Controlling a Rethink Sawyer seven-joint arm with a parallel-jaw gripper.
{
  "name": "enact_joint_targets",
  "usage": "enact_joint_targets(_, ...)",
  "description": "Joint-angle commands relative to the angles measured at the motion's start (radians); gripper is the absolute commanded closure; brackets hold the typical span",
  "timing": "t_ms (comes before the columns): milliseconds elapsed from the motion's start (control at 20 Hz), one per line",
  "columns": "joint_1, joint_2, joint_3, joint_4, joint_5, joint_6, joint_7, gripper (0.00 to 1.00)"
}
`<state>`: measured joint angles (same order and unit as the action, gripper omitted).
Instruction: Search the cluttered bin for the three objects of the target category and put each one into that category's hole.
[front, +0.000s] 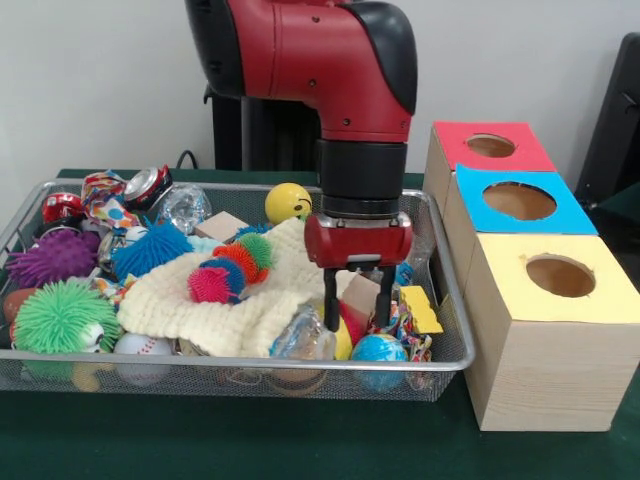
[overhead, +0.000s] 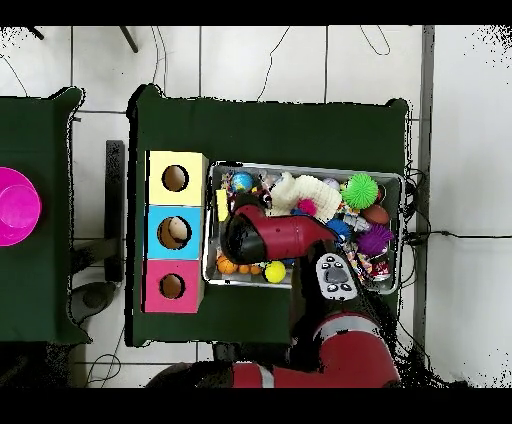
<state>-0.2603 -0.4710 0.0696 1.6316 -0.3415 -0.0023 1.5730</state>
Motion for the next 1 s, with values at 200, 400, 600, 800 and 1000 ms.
enact_joint_targets(200, -0.055, -0.009, 0.124, 0.026, -0.045, 0.135, 0.024, 0.00)
enact_joint_targets(400, -0.097, 0.035, 0.196, 0.044, -0.055, 0.119, 0.018, 0.00)
enact_joint_targets(600, -0.149, 0.043, 0.287, 0.095, -0.035, 0.131, 0.033, 0.00)
enact_joint_targets(800, -0.161, 0.030, 0.326, 0.112, -0.019, 0.143, 0.048, 0.00)
enact_joint_targets(1000, -0.162, 0.030, 0.334, 0.111, -0.011, 0.145, 0.061, 0.00)
